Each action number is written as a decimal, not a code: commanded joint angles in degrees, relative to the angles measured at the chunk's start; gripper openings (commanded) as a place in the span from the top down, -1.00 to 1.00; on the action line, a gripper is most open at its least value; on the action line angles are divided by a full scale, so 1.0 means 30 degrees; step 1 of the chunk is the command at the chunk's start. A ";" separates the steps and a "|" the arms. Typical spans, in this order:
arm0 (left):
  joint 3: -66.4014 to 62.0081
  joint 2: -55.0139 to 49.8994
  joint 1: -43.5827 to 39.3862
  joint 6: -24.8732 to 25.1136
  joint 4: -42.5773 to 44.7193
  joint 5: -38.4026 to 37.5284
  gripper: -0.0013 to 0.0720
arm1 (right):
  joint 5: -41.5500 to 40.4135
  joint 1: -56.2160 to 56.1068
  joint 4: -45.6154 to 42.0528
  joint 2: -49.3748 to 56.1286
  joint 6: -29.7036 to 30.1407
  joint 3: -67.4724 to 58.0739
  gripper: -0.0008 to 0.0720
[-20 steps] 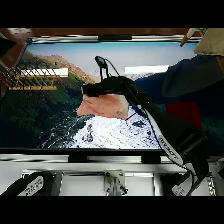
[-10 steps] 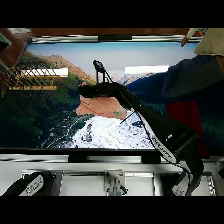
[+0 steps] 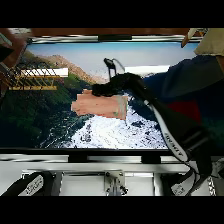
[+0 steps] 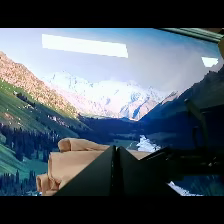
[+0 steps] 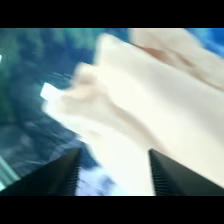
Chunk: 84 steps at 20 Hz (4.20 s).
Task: Fold the shirts.
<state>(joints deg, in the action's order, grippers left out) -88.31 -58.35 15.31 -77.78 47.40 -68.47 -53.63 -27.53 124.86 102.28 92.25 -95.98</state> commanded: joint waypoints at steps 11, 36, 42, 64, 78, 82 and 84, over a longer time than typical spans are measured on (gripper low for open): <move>0.3330 -0.0903 -0.0350 0.0772 0.0219 -0.0197 0.89 | -0.4342 0.5435 0.0415 0.1683 0.1668 0.2514 -0.88; 0.3330 -0.2142 -0.1319 0.1217 0.0204 -0.0211 0.89 | -0.9777 1.0353 0.4750 -0.5370 -0.3155 -0.7563 0.75; 0.3330 -0.2142 -0.1319 0.1224 0.0204 -0.0291 0.89 | -0.9231 1.3668 0.4218 -0.6127 -0.3300 -0.7555 0.75; 0.3322 -0.2135 -0.1326 0.1195 0.0197 -0.0423 0.89 | -0.5107 1.4753 -0.2091 -0.2703 -0.3628 -0.6455 0.75; 0.3308 -0.2120 -0.1326 0.1217 -0.0087 -0.1064 0.89 | -1.3107 1.4761 -1.0236 -0.2747 -0.4029 -0.6455 0.75; 0.3308 -0.2120 -0.1326 0.1304 -0.0087 -0.1056 0.89 | -1.4222 1.5008 -1.0091 -0.3417 -0.4612 -0.6455 0.75; 0.3308 -0.2120 -0.1326 0.1443 -0.0087 -0.1056 0.89 | -1.5314 1.5300 -0.9704 -0.3818 -0.5078 -0.6455 0.75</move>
<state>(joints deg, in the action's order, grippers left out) -78.35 -64.73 11.29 -73.89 47.13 -71.61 -94.80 17.56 95.46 92.16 78.89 -115.37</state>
